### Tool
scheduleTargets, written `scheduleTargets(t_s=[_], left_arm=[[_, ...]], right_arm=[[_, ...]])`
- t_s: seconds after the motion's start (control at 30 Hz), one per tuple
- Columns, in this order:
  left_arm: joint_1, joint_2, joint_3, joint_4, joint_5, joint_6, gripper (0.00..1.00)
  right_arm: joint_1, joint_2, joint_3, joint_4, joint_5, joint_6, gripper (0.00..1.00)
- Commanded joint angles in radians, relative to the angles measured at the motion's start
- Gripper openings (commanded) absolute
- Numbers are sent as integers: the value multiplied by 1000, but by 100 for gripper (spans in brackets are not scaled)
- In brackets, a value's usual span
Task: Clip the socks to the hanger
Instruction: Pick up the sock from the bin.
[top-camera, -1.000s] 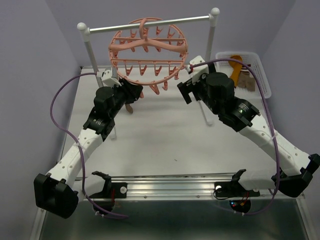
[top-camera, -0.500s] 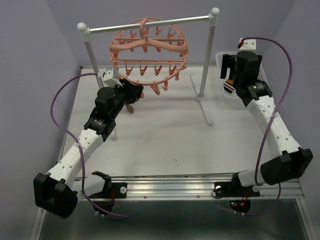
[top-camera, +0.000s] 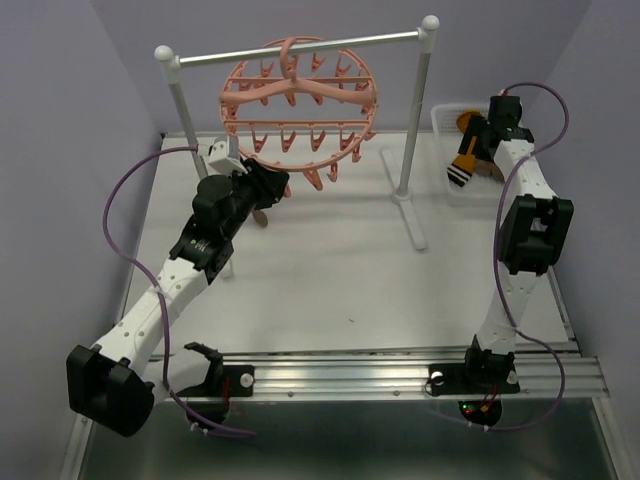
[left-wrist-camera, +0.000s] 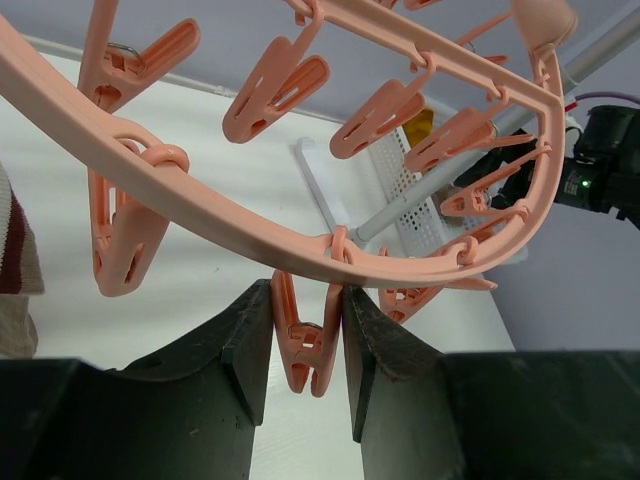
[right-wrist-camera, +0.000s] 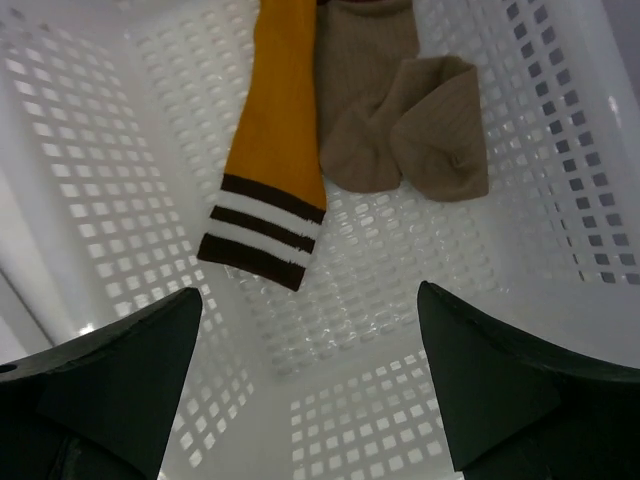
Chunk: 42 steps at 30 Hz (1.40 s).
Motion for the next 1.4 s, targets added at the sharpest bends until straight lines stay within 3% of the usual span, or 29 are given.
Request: scheduleTargets(t_s=[0.0, 0.1, 0.27, 0.73, 1.0, 1.23, 1.3, 1.33, 1.37], left_arm=[[-11, -11, 40, 82, -30, 5, 0], [-17, -4, 45, 81, -64, 6, 0], [-22, -2, 51, 78, -68, 10, 0], [-25, -1, 72, 68, -82, 22, 0], [-25, 4, 89, 55, -91, 33, 0], [-23, 1, 86, 55, -100, 34, 0], [-23, -2, 86, 53, -104, 36, 0], [-25, -4, 88, 53, -104, 36, 0], [-25, -4, 88, 53, -102, 36, 0]], right_arm=[[-40, 98, 134, -87, -123, 54, 92], [-63, 154, 159, -103, -218, 52, 86], [-74, 246, 206, -126, -235, 80, 72], [-93, 329, 235, -146, -321, 131, 70], [-93, 369, 269, -146, -390, 160, 61], [-93, 367, 295, -122, -473, 175, 28], [-102, 355, 294, -105, -487, 184, 13], [-102, 347, 292, -96, -499, 189, 1], [-102, 340, 289, -88, -503, 189, 1]])
